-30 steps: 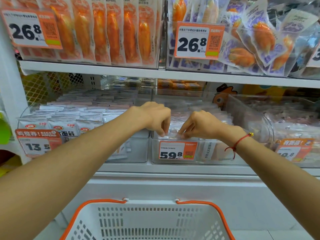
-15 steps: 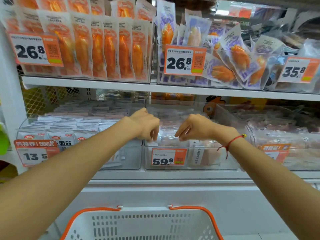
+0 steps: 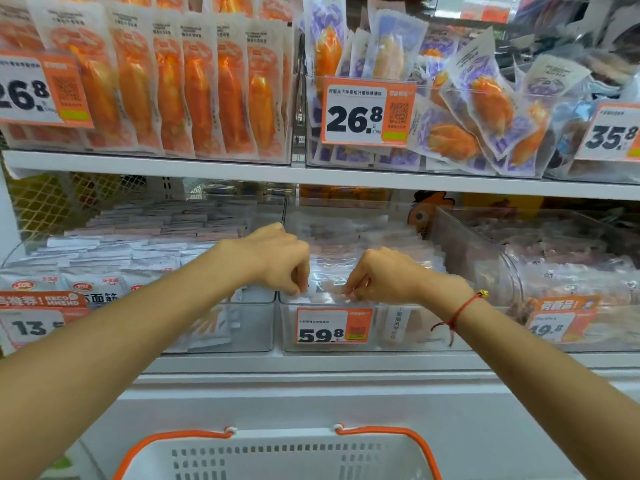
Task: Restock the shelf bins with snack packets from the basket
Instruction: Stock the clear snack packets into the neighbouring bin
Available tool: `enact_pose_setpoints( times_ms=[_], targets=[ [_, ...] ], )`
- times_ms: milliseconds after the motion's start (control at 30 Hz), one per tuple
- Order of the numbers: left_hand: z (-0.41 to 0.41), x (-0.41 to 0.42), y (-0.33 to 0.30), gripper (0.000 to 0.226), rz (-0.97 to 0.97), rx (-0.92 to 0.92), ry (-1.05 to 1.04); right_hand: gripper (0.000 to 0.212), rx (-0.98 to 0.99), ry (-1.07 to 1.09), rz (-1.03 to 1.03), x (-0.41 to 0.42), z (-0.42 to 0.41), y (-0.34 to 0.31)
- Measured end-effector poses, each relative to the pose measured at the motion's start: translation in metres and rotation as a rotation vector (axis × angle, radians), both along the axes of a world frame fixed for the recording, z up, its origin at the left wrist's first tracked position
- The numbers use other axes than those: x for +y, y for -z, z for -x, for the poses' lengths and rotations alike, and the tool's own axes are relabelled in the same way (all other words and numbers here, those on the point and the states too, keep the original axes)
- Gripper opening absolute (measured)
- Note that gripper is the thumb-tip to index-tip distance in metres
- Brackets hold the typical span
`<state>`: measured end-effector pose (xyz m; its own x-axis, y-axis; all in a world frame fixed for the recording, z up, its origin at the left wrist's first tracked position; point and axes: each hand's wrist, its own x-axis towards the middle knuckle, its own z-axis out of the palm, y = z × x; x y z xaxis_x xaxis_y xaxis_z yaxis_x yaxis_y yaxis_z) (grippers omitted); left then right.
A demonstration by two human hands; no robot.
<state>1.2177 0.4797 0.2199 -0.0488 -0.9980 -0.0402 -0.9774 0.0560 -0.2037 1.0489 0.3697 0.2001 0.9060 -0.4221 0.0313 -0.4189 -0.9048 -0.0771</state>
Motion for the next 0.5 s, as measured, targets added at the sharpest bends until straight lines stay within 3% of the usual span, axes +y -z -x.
enact_pose_setpoints(
  times_ms=[100,133,200,300,400,500],
  targets=[
    [-0.008,-0.005,0.002,0.027,0.158,0.137,-0.073,0.017,-0.166,-0.034,-0.228,-0.013,0.012,-0.012],
    [-0.010,-0.008,0.004,0.031,0.220,0.101,-0.092,0.016,-0.276,-0.010,-0.290,-0.018,0.016,-0.015],
    [-0.009,-0.020,0.009,0.038,0.289,-0.021,-0.134,0.019,-0.429,0.060,-0.225,-0.035,0.015,-0.018],
    [-0.004,-0.047,0.007,0.030,0.286,-0.204,-0.240,0.032,-0.317,0.121,-0.056,-0.057,-0.012,-0.015],
    [-0.004,-0.069,0.004,0.021,0.235,-0.276,-0.289,0.043,-0.154,0.172,-0.057,-0.074,-0.045,-0.007],
    [-0.009,-0.080,0.006,0.029,0.131,-0.300,-0.332,0.043,-0.009,0.200,-0.017,-0.082,-0.064,0.000]
  ],
)
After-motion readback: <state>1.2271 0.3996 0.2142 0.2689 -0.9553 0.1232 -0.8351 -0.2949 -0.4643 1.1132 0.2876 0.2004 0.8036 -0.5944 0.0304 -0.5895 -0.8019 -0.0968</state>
